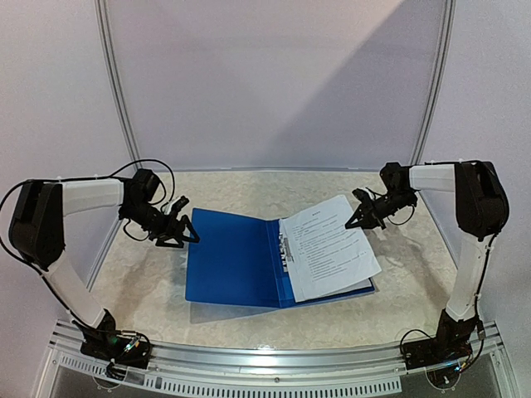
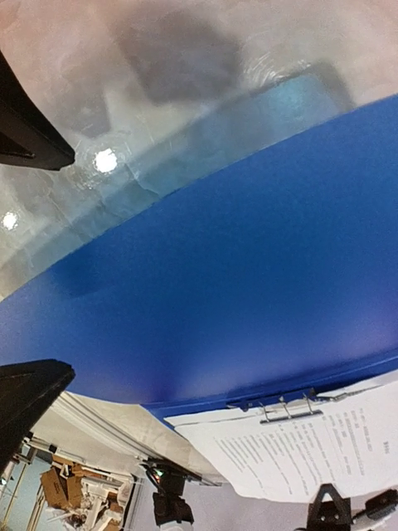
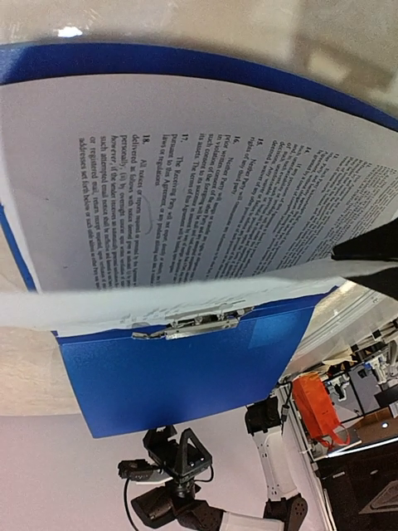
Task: Put the files into the folder
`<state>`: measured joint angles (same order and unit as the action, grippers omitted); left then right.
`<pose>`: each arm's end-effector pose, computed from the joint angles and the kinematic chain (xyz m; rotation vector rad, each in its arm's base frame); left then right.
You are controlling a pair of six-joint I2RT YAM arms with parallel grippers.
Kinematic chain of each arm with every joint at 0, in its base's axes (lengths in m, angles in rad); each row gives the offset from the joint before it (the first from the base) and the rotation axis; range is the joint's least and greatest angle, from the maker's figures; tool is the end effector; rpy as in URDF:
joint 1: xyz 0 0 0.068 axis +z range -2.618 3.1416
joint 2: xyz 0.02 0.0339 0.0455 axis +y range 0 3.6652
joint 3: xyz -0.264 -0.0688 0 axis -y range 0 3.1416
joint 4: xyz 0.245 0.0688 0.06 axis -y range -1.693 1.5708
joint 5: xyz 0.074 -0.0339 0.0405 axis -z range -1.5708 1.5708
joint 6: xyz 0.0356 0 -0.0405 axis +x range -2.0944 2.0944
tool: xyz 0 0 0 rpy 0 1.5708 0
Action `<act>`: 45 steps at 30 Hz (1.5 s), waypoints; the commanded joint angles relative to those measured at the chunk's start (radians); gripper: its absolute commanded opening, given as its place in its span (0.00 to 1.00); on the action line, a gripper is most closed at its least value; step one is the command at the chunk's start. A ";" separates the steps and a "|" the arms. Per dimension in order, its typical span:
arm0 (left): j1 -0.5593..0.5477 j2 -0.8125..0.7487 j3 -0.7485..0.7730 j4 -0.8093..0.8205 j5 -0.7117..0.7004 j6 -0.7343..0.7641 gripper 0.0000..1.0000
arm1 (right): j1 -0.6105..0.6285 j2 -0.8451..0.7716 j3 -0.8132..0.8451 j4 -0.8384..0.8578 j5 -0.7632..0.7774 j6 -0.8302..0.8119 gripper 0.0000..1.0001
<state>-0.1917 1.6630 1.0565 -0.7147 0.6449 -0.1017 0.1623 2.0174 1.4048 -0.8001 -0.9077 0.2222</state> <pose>0.2955 -0.0791 0.1868 0.2458 2.8220 -0.9873 0.3745 0.0897 0.1651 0.0242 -2.7922 -1.3782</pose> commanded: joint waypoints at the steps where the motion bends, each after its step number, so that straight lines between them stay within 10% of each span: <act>1: 0.000 0.021 -0.009 0.036 0.027 -0.018 0.80 | -0.001 0.012 -0.022 0.085 0.001 0.044 0.00; 45: -0.003 0.007 0.006 0.029 0.029 -0.008 0.79 | 0.054 0.031 -0.090 0.162 -0.002 0.071 0.00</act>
<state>-0.1917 1.6741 1.0527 -0.6926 0.6697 -0.1169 0.2073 2.0312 1.3312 -0.6533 -0.9150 0.2836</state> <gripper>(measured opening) 0.794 0.004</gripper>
